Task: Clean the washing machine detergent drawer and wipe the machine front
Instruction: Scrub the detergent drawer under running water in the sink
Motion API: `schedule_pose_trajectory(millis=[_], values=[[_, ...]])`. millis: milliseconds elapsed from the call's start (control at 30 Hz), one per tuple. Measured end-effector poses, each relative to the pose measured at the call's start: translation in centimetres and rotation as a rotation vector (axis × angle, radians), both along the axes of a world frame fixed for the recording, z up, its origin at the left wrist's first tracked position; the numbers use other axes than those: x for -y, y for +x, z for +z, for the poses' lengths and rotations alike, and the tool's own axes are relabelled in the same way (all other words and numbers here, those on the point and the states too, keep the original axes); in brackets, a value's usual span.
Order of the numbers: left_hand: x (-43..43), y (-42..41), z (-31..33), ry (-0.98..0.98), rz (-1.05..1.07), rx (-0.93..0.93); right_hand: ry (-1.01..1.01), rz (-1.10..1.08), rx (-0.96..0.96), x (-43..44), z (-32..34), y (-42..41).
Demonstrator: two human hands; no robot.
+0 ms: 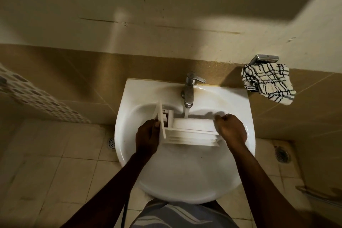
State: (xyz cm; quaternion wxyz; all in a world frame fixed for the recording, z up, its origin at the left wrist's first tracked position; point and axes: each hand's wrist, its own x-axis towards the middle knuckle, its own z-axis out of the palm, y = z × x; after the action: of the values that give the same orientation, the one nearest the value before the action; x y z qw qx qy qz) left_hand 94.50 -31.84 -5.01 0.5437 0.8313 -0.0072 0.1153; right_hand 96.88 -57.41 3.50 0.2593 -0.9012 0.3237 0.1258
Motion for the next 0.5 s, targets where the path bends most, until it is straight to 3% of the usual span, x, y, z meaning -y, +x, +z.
schedule_pose_trajectory(millis=[133,233,300,400,500], values=[[0.7,-0.3,-0.2,-0.191,0.134,-0.236,0.058,-0.254,0.289,-0.7,-0.4,-2.5],[1.8,-1.1,2.9,-0.575,0.121,-0.621,0.158,-0.348,0.564,-1.4,-0.8,-3.9],[1.4,-1.0,3.2,-0.837,0.007,-0.849,0.264,-0.274,0.777,-1.7,-1.6,-4.8],[0.7,-0.7,2.7,-1.048,-0.092,-0.868,0.339,-0.133,0.933,-1.6,-3.1,-5.9],[1.1,-0.8,1.7,-1.053,0.016,-0.775,0.118,0.011,0.8,-1.2,-4.9,-6.2]])
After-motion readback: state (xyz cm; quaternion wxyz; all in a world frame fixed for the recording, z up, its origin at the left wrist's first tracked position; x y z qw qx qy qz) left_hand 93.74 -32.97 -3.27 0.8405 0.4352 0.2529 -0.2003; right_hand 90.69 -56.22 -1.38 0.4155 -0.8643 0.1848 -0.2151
